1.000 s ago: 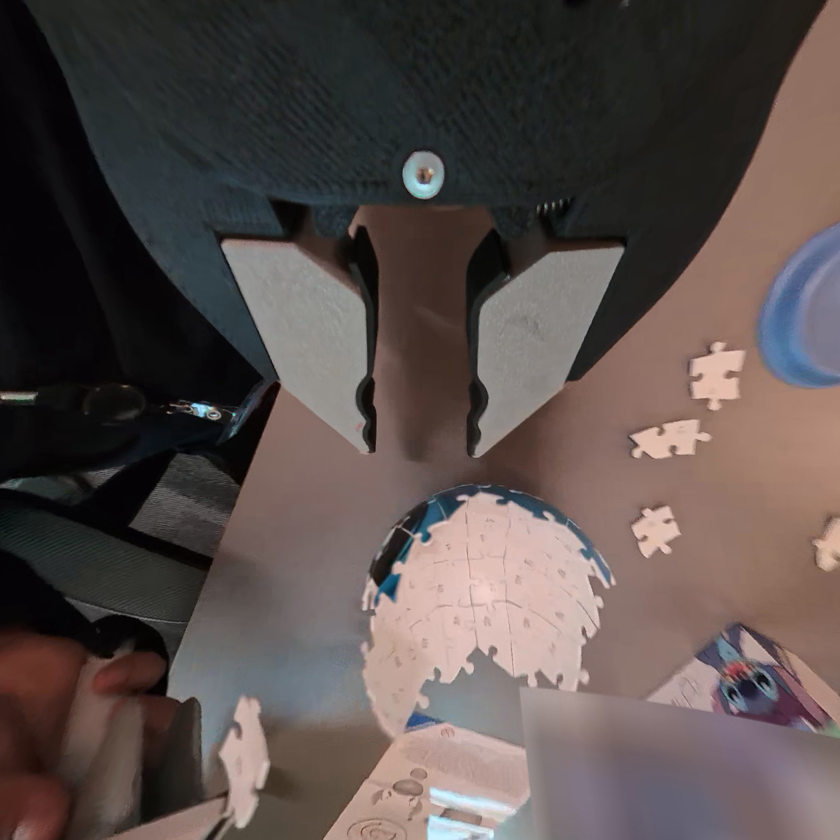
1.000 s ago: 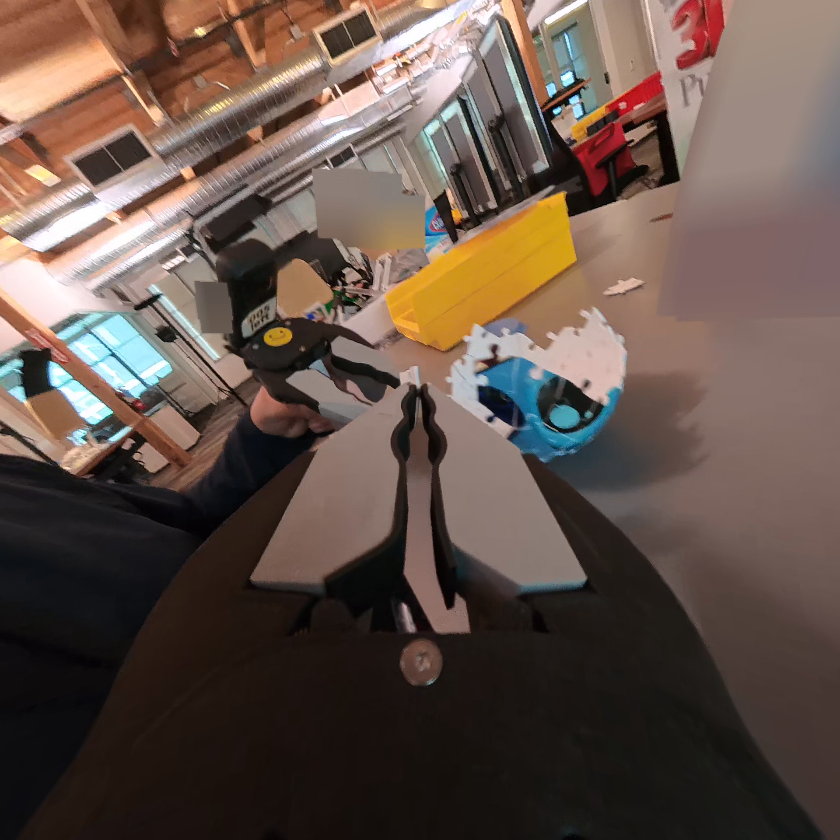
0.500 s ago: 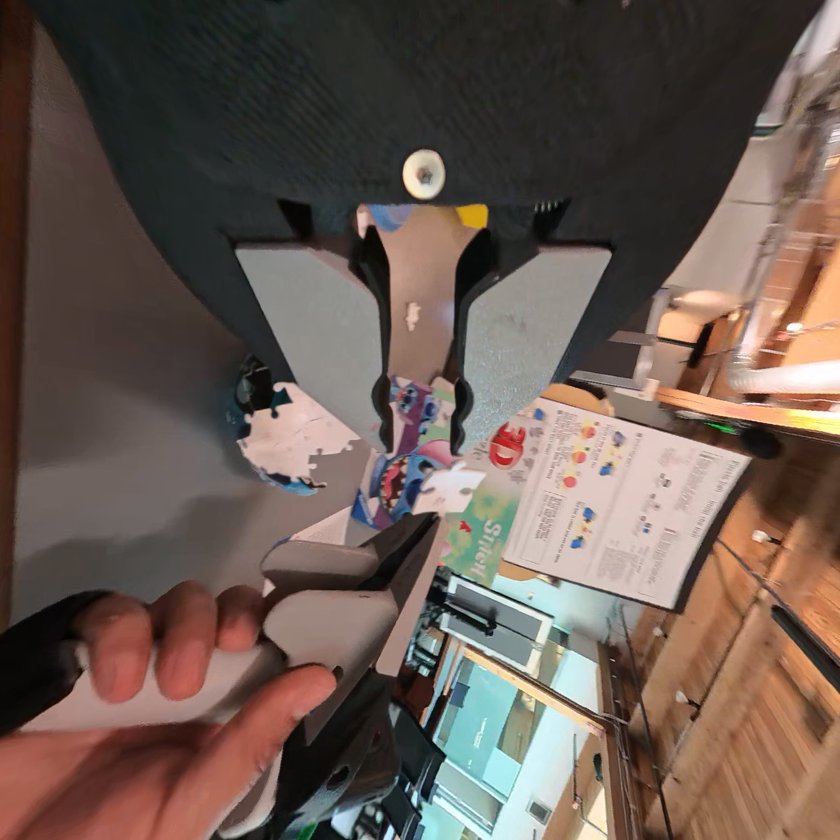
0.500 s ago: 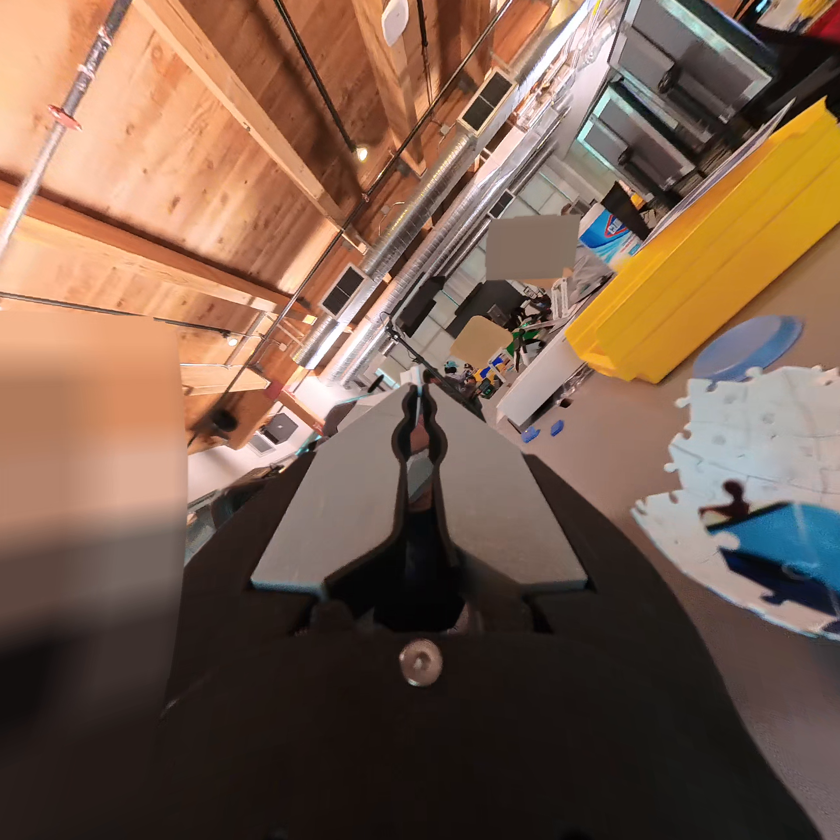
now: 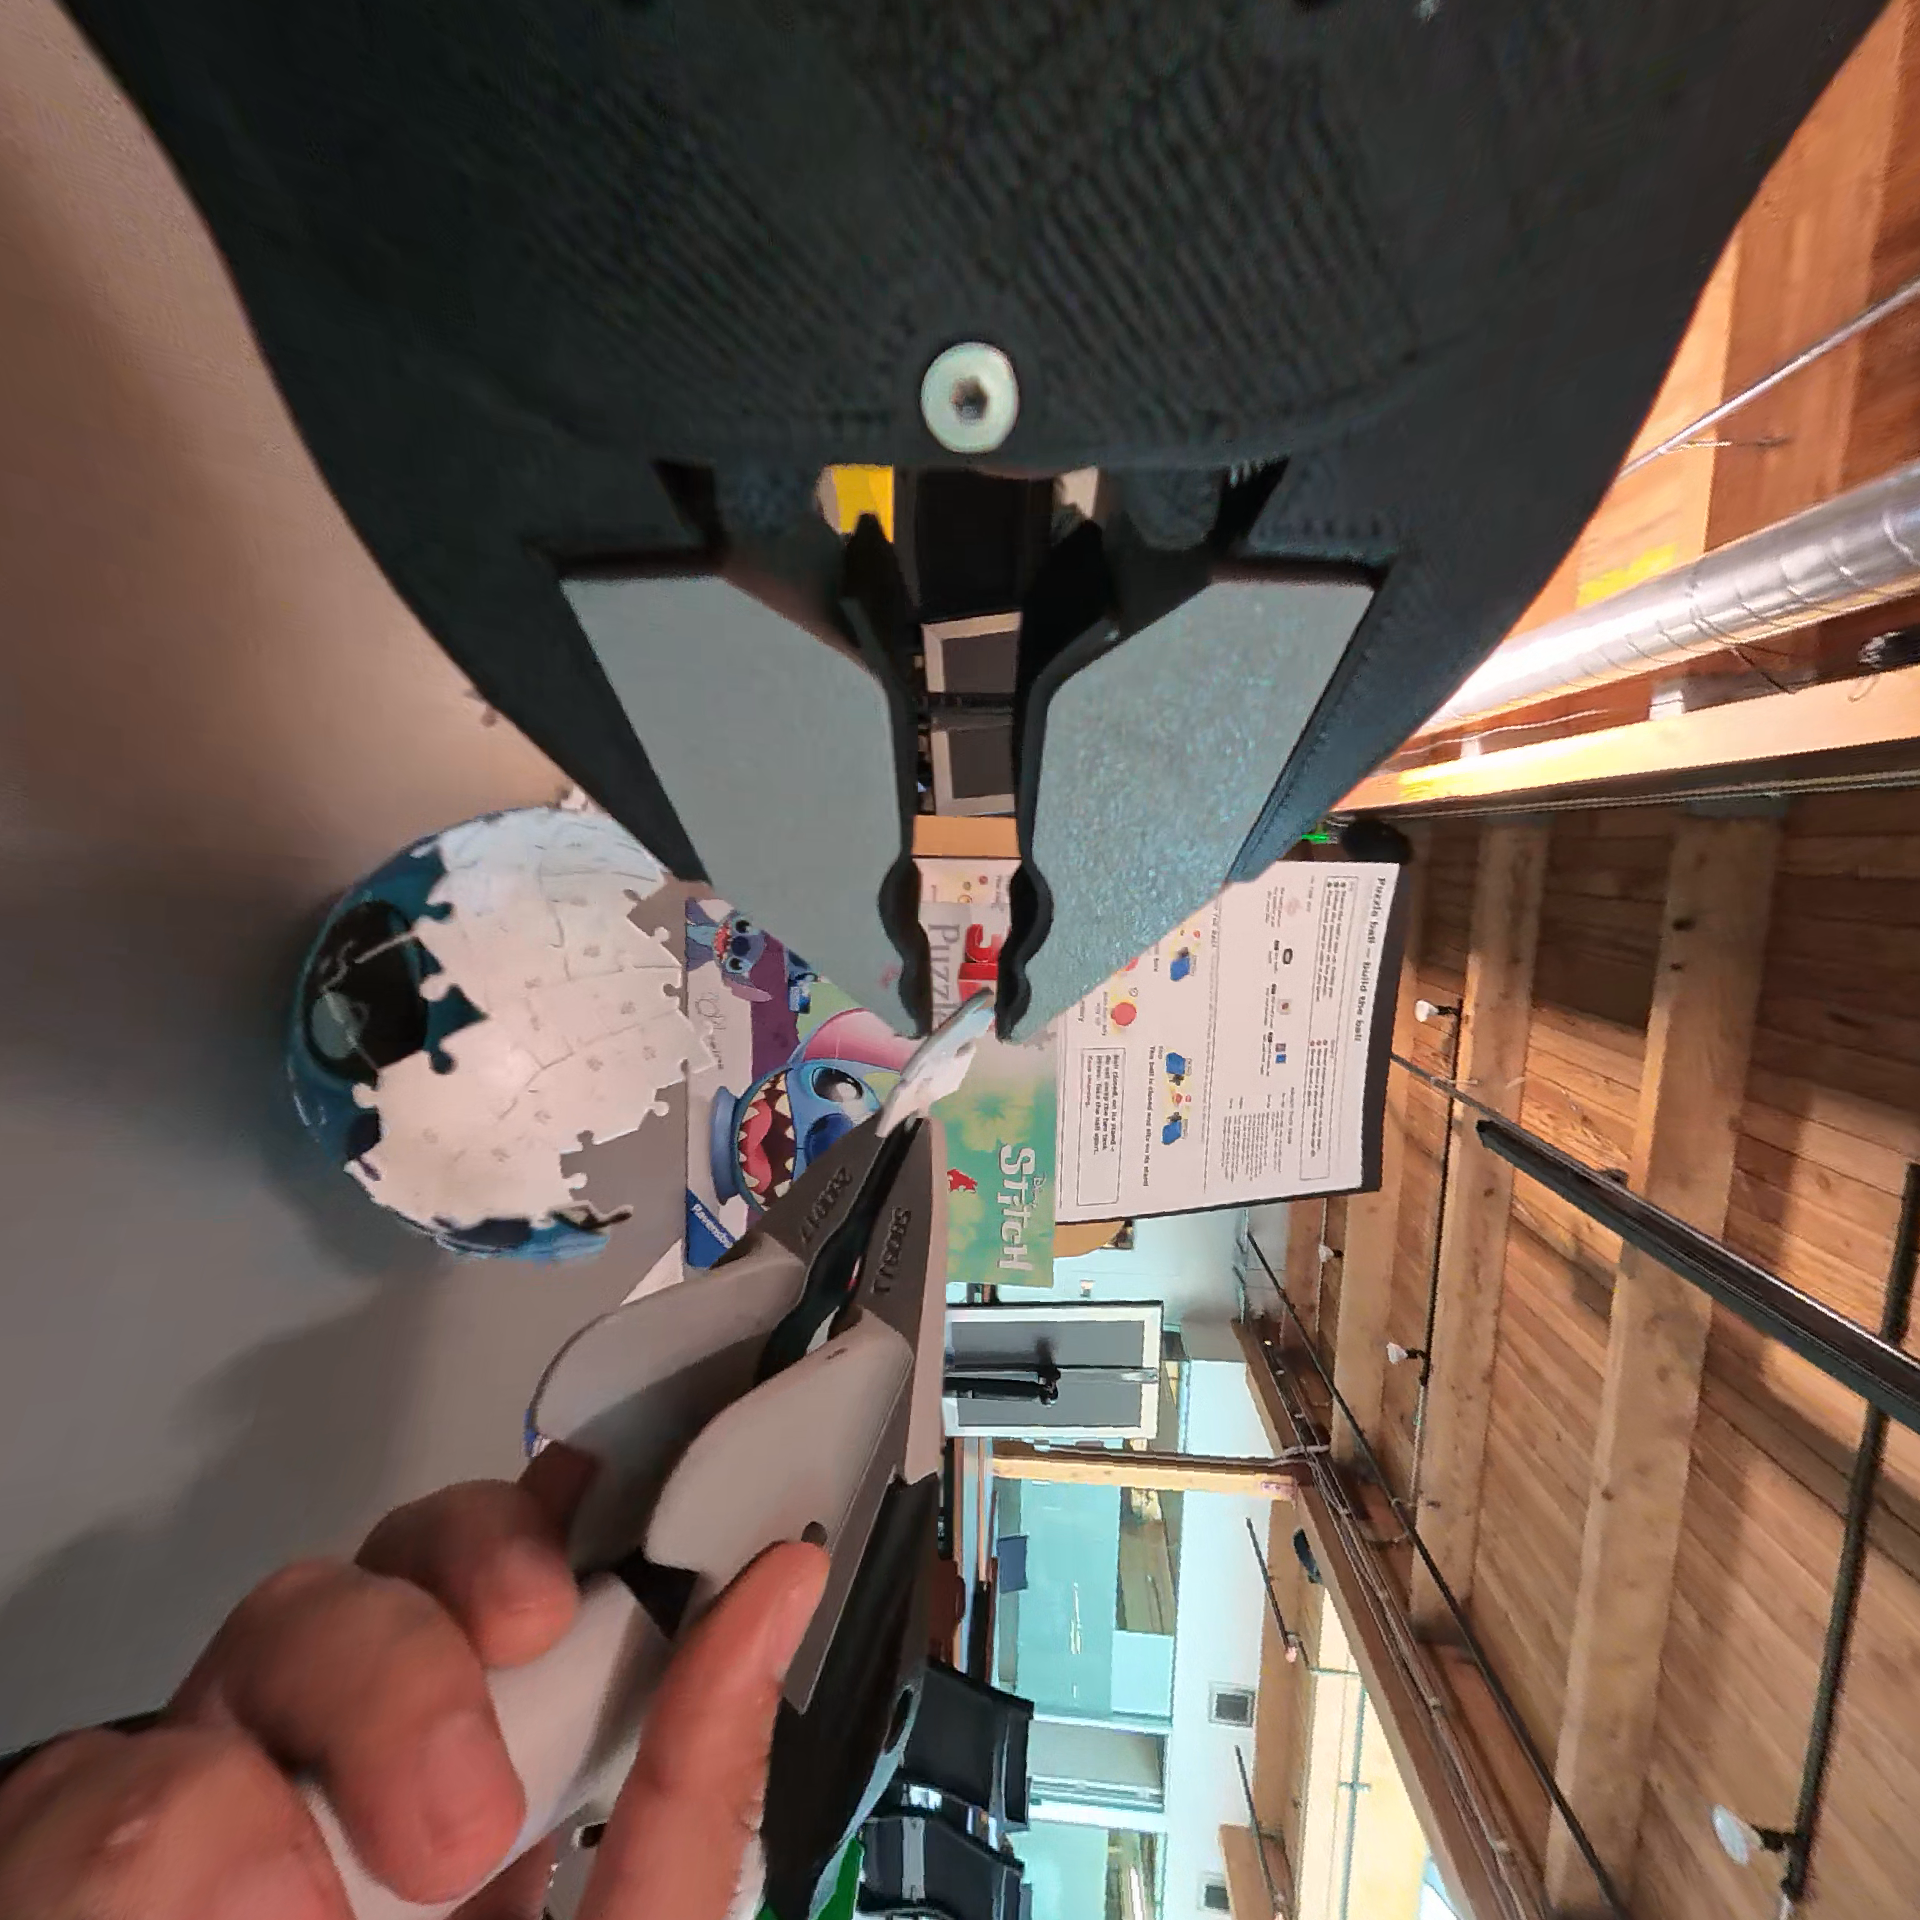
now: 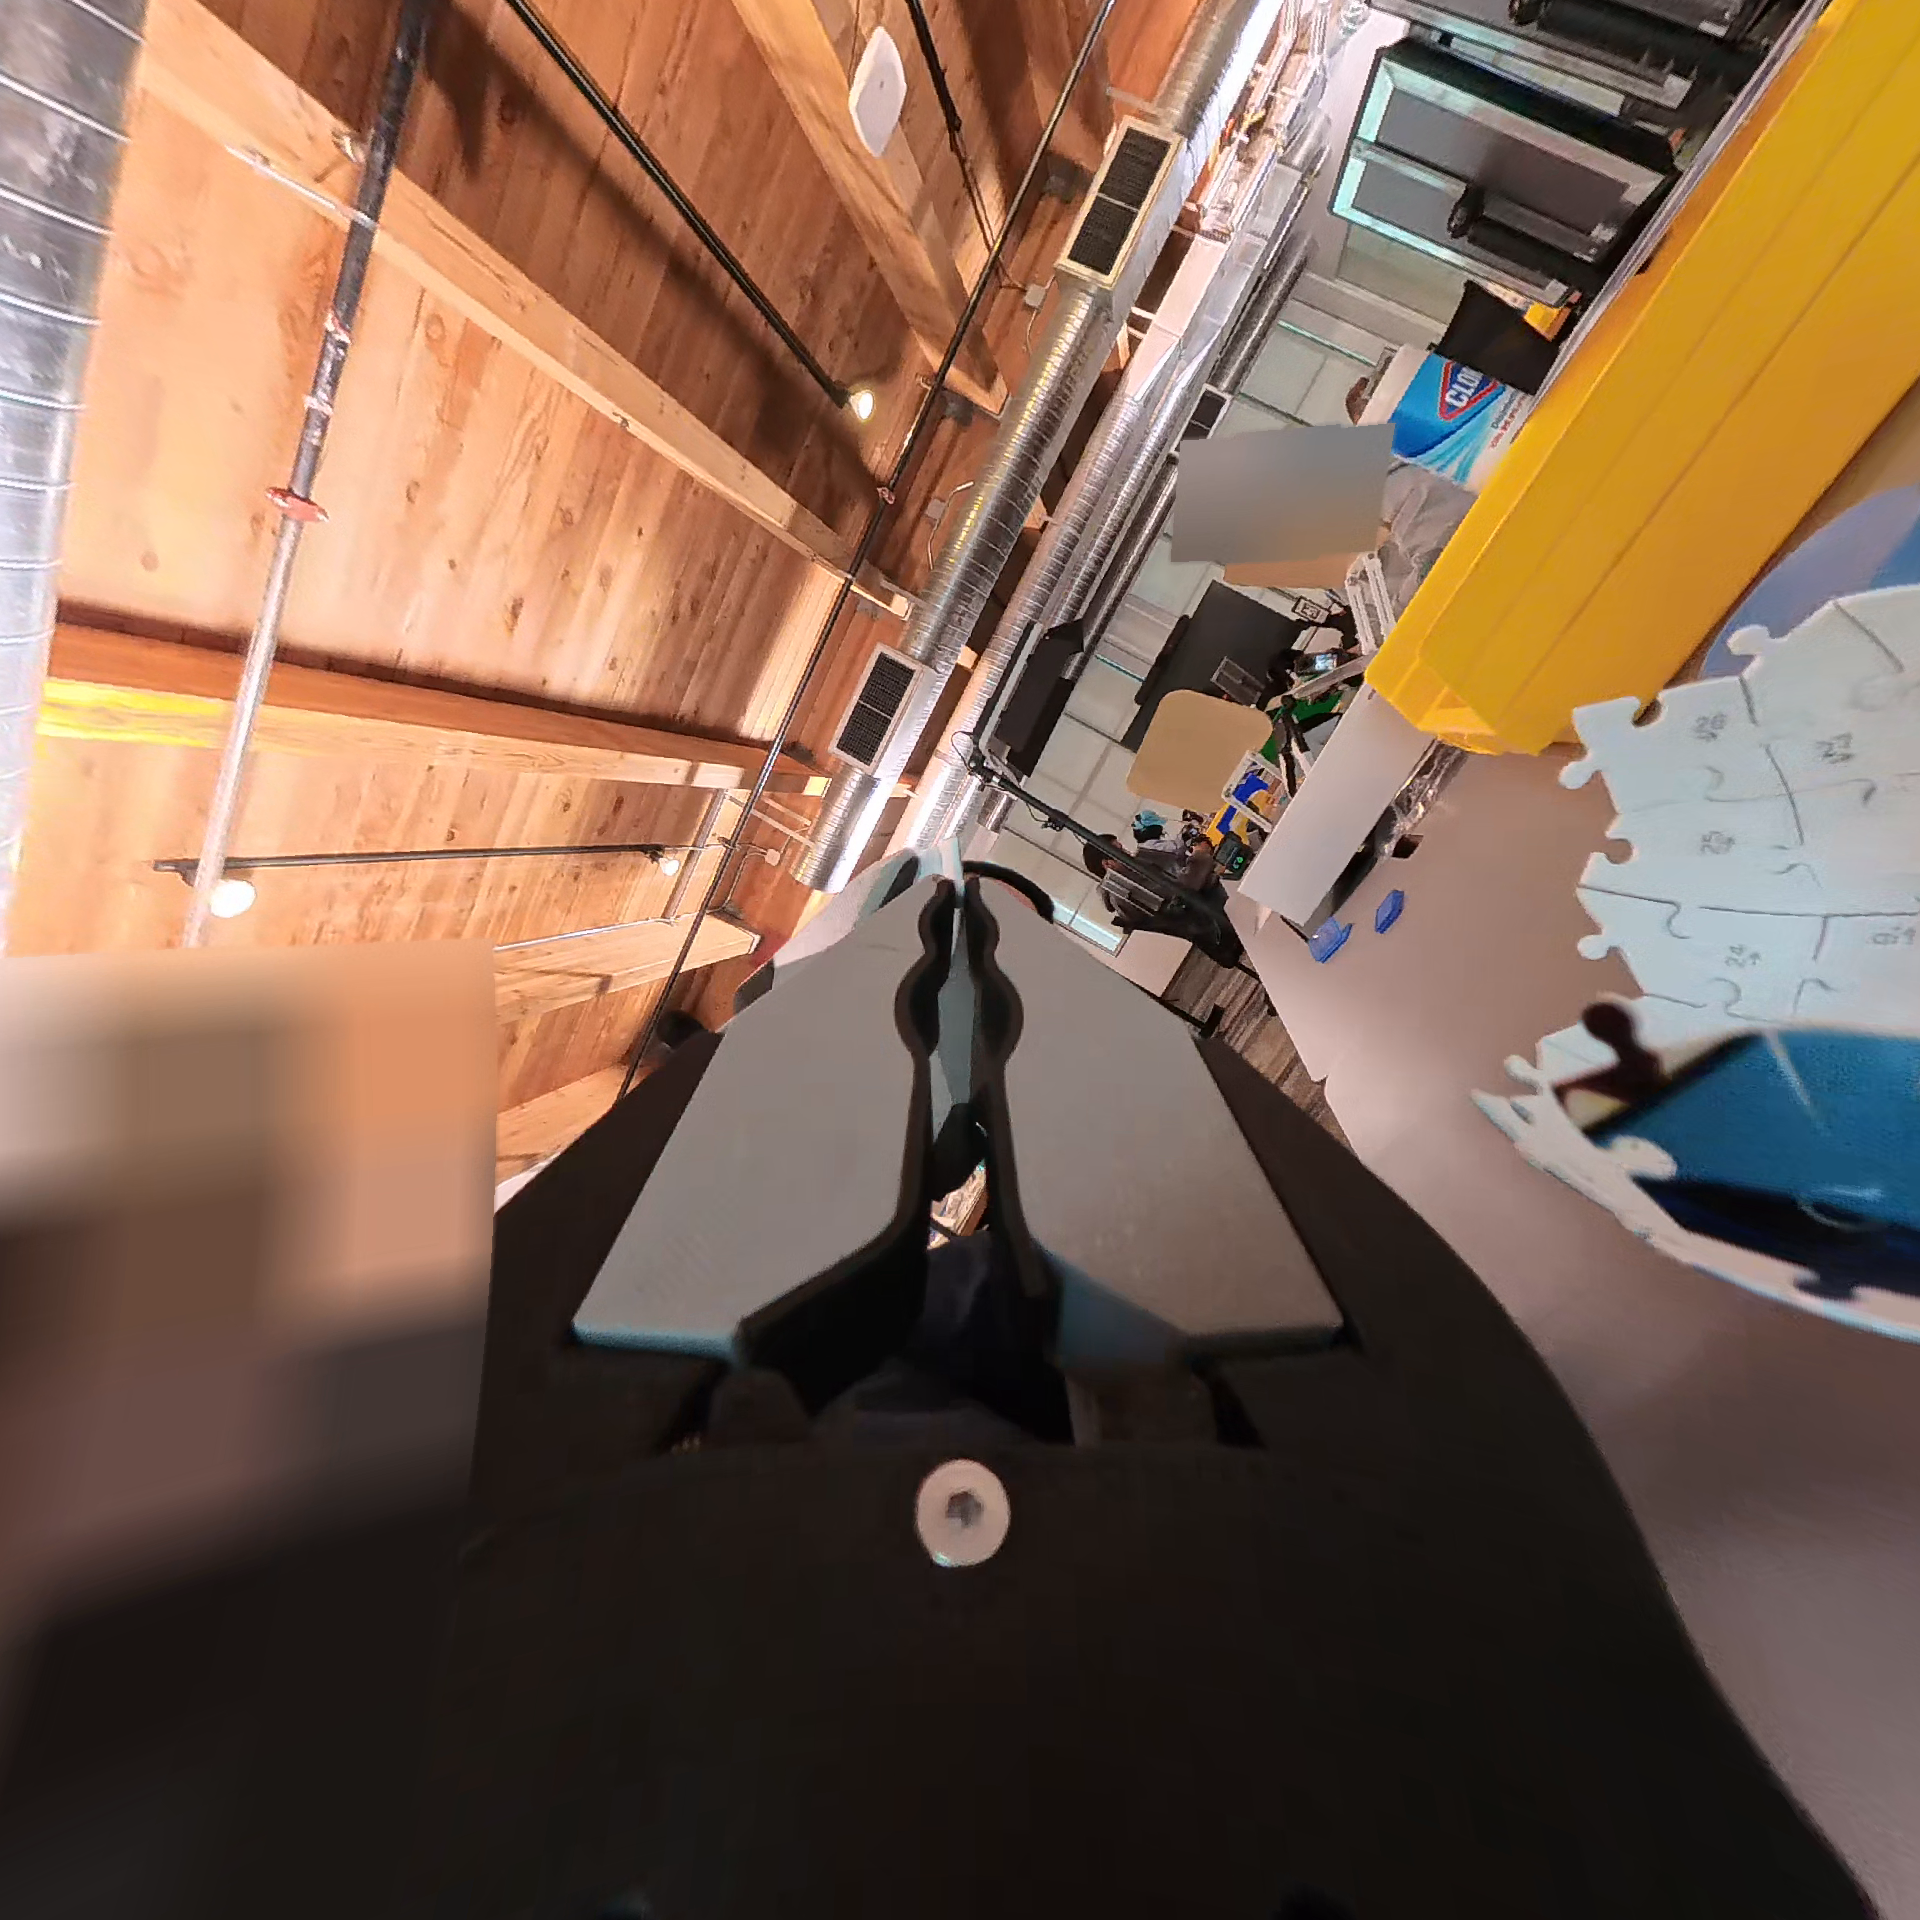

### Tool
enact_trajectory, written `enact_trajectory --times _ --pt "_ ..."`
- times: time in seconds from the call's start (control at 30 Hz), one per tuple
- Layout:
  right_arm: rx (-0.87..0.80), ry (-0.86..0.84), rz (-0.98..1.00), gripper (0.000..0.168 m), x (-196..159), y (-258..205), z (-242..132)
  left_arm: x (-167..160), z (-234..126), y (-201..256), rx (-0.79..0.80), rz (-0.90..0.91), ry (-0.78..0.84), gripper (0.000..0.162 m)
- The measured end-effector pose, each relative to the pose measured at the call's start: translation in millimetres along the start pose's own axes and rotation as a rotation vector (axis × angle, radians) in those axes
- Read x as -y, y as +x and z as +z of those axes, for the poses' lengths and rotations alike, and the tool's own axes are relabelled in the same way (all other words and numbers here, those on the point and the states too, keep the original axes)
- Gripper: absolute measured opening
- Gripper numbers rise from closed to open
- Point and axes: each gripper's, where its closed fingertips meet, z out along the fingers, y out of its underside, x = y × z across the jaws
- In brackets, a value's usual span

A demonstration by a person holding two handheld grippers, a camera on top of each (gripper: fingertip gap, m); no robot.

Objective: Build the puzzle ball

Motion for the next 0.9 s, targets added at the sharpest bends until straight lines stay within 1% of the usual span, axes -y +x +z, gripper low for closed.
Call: enact_trajectory --times 0.1,0.17,0.2,0.27,0.37,0.43,0.47,0.53,0.63,0.7,0.77,0.9 --pt "-0.005 -0.002 -0.053 0.0 4 -3 -1 0 2 3 -0.011 -0.028 0.004 0.004" --pt "-0.019 -0.033 -0.16 0.001 6 -9 -1 2 2 7 -0.056 -0.144 0.05 0.0" --pt "-0.025 -0.043 -0.224 0.0 8 -14 -2 2 2 5 -0.071 -0.245 0.077 0.0" --pt "-0.072 -0.059 -0.412 0.0 20 -19 -8 1 2 1 -0.144 -0.484 0.145 0.0" --pt "-0.147 -0.125 -0.699 0.0 37 -25 -21 3 -7 -19 -0.255 -0.851 0.336 0.0" --pt "-0.178 -0.243 -0.874 0.0 33 -30 -25 7 -18 -30 -0.38 -1.038 0.502 0.0" --pt "-0.203 -0.312 -0.959 0.0 29 -30 -24 6 -21 -34 -0.424 -1.1 0.558 0.001" --pt "-0.234 -0.424 -1.122 0.009 19 -34 -18 3 -22 -33 -0.485 -1.144 0.618 0.001" --pt "-0.24 -0.563 -1.275 0.007 6 -41 -7 2 -17 -24 -0.524 -1.141 0.641 0.0" --pt "-0.232 -0.653 -1.322 0.004 -3 -40 -3 6 -16 -20 -0.546 -1.137 0.672 0.0" --pt "-0.237 -0.707 -1.346 0.005 -6 -37 1 9 -15 -18 -0.556 -1.119 0.692 0.0" --pt "-0.228 -0.762 -1.359 0.006 -10 -33 4 14 -17 -18 -0.575 -1.097 0.75 0.0"
